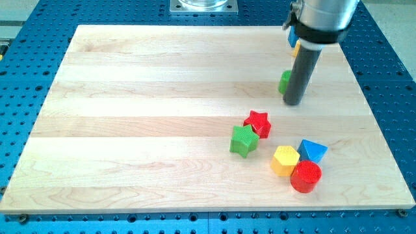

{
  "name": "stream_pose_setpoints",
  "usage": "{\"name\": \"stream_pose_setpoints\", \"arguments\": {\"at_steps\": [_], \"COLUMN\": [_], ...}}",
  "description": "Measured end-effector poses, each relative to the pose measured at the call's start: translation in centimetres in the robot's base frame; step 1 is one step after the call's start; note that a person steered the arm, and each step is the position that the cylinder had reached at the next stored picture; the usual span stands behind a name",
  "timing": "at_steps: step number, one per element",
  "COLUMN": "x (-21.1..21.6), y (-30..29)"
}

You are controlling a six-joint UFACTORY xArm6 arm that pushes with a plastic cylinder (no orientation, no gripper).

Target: Slide the green circle below the yellow heart

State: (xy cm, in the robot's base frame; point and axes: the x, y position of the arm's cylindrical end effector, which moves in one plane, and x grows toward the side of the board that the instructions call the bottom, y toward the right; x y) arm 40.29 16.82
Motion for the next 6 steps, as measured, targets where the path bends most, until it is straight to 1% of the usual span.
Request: {"name": "stream_pose_setpoints", "arguments": {"at_steps": [1, 2, 3, 4, 6], "x": [-1.8, -3.8, -5.5, -3.8, -3.8], "y": [-0.6, -5.2, -2.3, -0.3, 4.1]}}
